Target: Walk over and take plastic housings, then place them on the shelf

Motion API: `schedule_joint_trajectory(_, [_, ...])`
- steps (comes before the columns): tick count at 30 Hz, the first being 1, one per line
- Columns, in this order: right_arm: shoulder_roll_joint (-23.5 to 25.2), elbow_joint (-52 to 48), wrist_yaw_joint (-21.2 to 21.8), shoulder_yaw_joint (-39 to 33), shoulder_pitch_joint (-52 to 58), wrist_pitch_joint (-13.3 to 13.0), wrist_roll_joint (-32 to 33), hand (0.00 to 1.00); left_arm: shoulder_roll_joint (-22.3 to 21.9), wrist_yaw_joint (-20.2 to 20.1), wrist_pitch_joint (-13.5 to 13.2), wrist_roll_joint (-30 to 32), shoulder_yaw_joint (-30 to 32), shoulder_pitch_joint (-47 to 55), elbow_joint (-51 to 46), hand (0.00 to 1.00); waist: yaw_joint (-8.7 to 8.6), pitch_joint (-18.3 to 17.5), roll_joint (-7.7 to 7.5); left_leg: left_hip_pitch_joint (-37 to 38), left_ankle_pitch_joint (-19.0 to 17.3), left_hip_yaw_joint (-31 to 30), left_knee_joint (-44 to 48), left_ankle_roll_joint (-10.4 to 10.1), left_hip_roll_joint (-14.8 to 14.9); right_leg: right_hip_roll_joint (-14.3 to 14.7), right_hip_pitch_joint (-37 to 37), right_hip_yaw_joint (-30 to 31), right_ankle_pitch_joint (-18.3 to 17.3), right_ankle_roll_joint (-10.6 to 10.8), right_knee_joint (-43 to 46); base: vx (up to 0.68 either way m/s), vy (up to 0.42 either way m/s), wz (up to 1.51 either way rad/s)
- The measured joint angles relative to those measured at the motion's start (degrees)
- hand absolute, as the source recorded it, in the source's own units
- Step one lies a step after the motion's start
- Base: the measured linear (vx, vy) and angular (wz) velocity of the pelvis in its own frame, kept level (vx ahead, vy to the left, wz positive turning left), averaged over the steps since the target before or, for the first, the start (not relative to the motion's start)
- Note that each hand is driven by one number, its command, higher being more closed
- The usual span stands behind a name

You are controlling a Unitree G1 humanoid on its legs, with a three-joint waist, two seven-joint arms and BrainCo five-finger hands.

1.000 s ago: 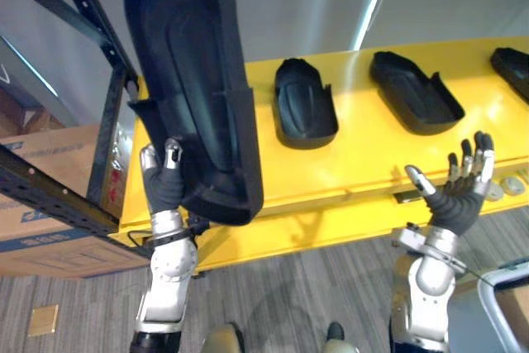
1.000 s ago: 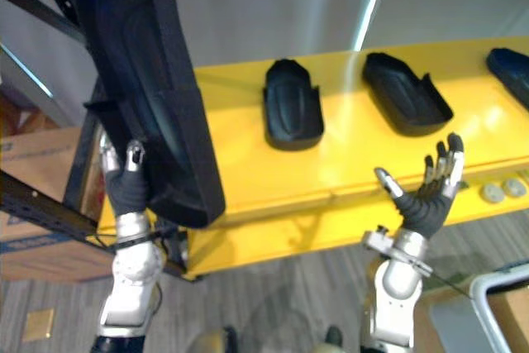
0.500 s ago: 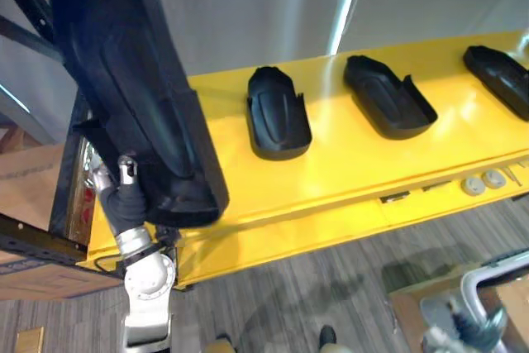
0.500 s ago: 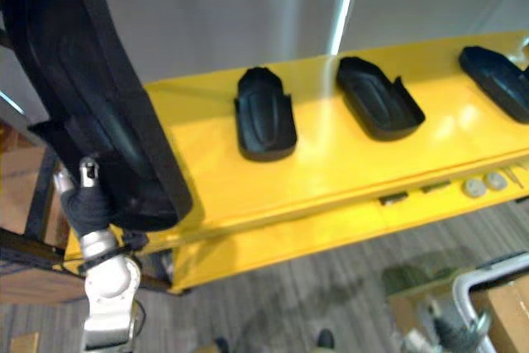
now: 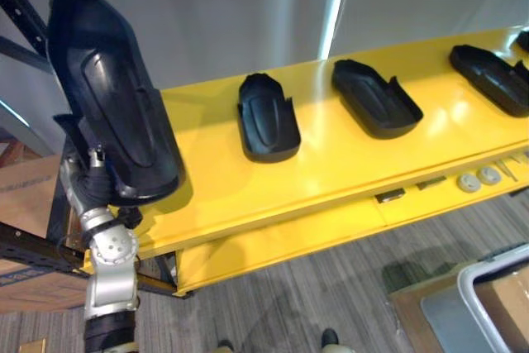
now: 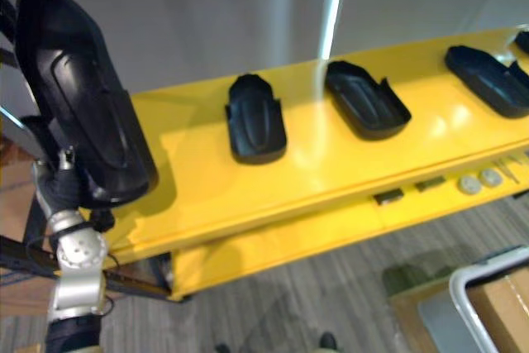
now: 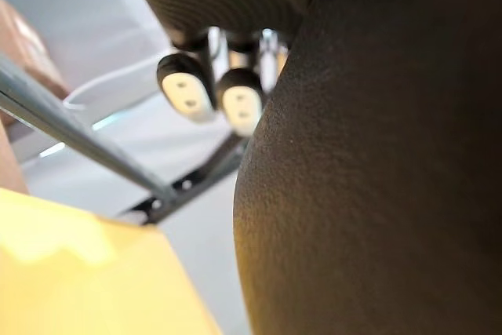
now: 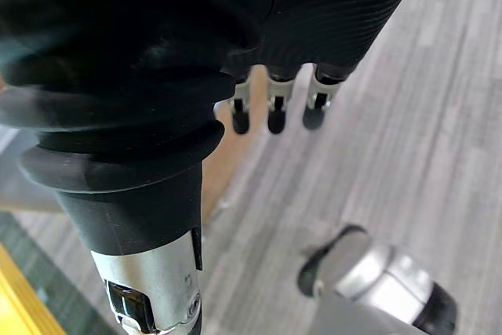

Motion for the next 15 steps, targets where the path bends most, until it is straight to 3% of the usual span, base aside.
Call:
schedule_joint_trajectory(5, [-0.10,-2.49,-0.09,2.76,-6.93,0.08,0.02,0.00,1.62,0.06,0.30,-3.83,0.26,-3.95,0.11,1.00,0.49,6.77,-0.43,-6.89,-1.16,1.53,7.84,0.36,2.04,1.09,-9.94,4.20,-1.35,-0.33,9.77,-0.16,-0.003,-0.25])
schedule_joint_trajectory(11, [-1.20,-10.55,-0.28,7.19,-8.69,0.42,-0.04,0.00,2.42,0.06,1.10,-5.89,0.25,-5.89,-0.52,1.00,1.69,11.05,-0.27,-12.79,-4.06,2.89,14.76,1.09,4.07,1.62,-16.19,5.67,-4.07,-0.39,16.14,-0.18,-0.013,-0.18])
schedule_joint_trajectory(15, [-1.45,-14.31,-0.33,8.49,-10.14,0.57,0.07,0.00,7.22,0.10,1.25,-8.66,-0.06,-10.61,-2.05,1.00,2.27,13.13,-0.28,-15.84,-4.02,3.02,16.99,1.22,5.13,1.08,-18.80,4.29,-5.15,-0.59,19.56,-0.05,-0.020,0.21])
